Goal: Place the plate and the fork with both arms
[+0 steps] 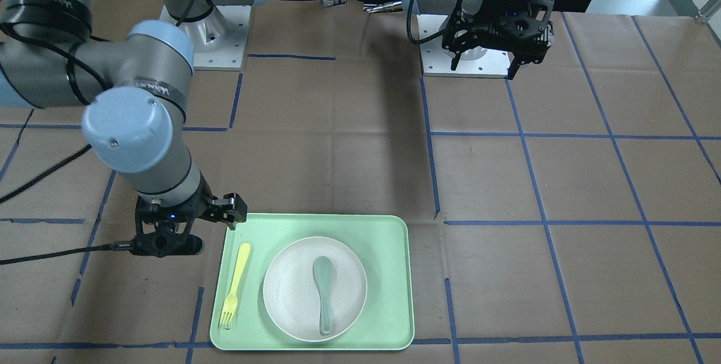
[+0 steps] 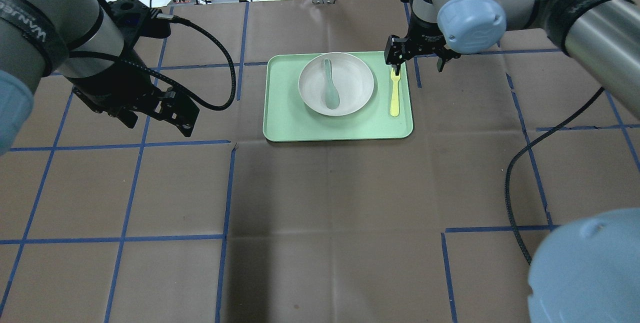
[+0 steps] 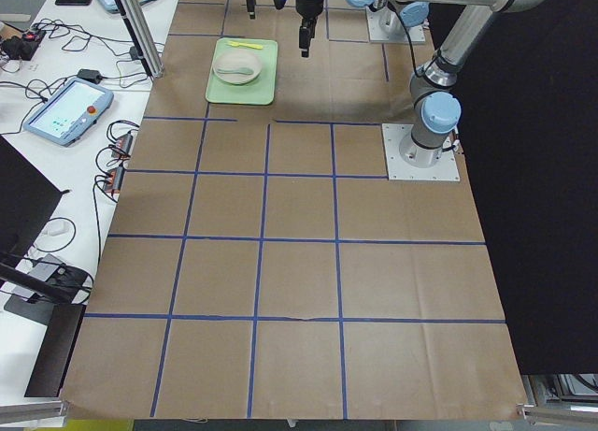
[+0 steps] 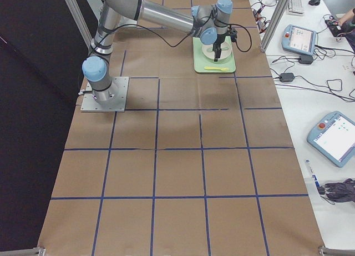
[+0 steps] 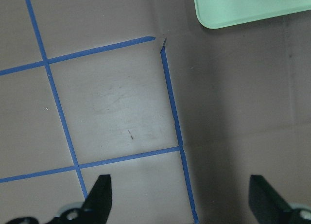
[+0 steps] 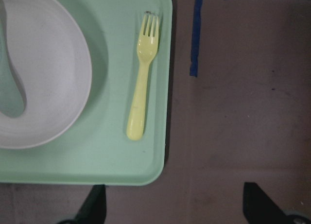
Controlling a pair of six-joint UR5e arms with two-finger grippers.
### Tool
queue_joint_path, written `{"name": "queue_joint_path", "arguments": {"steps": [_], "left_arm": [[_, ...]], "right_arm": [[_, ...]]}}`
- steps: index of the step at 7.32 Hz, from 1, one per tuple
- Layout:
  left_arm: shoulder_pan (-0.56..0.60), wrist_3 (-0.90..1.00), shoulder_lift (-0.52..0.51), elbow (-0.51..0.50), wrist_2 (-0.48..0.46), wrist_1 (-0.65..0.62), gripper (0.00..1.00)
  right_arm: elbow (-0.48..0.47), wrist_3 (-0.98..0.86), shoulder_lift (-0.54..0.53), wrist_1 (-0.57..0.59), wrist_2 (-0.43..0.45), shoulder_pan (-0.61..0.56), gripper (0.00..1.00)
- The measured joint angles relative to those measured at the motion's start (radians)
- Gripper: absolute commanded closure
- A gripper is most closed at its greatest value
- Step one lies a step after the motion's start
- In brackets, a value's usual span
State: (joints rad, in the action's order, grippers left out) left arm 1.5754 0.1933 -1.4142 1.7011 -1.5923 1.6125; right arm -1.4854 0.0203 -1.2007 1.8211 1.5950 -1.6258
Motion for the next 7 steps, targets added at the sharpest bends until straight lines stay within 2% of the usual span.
{"name": "queue_joint_path", "arguments": {"steps": [2,4,7], "left_arm": [[0.0,0.0,0.0,0.0,0.0,0.001,0.0],[0.0,0.004,0.001,0.0,0.0,0.002,0.0],[0.0,0.006,0.004,0.003,0.001,0.002,0.01]], "right_arm": [[-0.065,-0.04,-0.154,-0.091,0.001,0.032,0.0],[-0.155,-0.043,-0.3,-0.116,0.002,0.04,0.0],[-0.19,-0.033,-0.41,-0.212,-0.001,0.034,0.0]]}}
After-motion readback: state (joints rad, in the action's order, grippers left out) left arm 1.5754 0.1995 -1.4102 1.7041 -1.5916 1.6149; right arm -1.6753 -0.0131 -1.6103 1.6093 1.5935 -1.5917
